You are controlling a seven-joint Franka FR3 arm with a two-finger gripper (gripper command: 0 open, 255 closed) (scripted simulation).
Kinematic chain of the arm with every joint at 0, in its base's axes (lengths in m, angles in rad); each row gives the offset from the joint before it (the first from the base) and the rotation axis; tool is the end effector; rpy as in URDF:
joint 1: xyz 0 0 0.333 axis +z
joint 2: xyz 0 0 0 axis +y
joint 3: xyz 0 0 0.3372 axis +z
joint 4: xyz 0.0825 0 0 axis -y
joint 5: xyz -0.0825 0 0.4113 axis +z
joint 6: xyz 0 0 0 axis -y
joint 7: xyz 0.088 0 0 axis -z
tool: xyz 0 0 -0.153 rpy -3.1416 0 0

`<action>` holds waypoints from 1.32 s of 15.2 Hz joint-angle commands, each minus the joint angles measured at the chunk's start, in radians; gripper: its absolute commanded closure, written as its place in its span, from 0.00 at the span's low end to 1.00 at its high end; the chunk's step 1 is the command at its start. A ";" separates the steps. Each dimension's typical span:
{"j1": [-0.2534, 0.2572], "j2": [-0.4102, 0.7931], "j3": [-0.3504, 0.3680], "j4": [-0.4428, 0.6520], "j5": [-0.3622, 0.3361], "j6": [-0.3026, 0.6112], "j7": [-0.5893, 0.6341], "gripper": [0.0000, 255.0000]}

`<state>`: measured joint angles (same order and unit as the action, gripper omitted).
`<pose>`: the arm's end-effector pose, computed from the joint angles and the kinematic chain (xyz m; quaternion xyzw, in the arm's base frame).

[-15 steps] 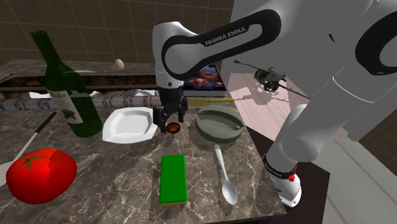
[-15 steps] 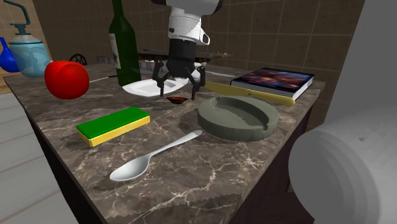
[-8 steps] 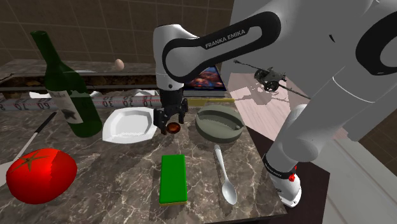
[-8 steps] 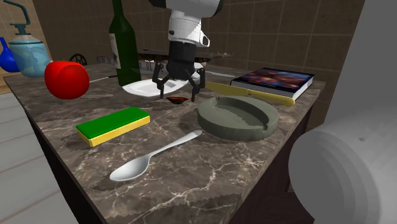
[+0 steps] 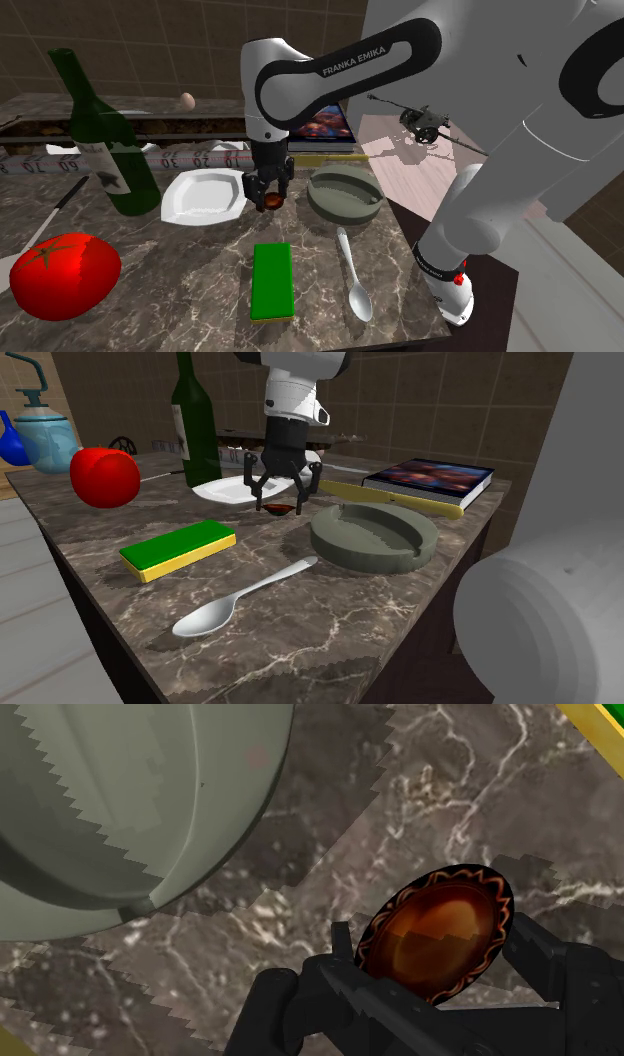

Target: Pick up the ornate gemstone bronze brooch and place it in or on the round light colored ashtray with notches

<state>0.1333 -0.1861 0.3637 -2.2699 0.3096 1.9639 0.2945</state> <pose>0.4148 0.2630 0.3836 -0.9920 -0.0271 0.0985 0.0736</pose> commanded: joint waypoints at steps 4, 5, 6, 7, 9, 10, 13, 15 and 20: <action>0.000 -0.005 -0.001 0.008 0.000 -0.014 0.002 1.00; -0.001 -0.011 -0.003 0.017 0.000 -0.027 0.003 1.00; -0.001 -0.015 -0.004 0.026 -0.001 -0.041 0.005 1.00; -0.002 -0.020 -0.005 0.035 -0.001 -0.055 0.007 1.00; -0.002 -0.029 -0.008 0.054 -0.002 -0.082 0.011 1.00; -0.003 -0.033 -0.010 0.064 -0.003 -0.095 0.013 1.00; -0.004 -0.043 -0.014 0.094 -0.004 -0.136 0.019 1.00; -0.005 -0.049 -0.016 0.116 -0.005 -0.162 0.023 1.00; -0.007 -0.059 -0.023 0.173 -0.009 -0.229 0.035 1.00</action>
<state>0.1272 -0.2470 0.3424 -2.1118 0.3029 1.7485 0.3266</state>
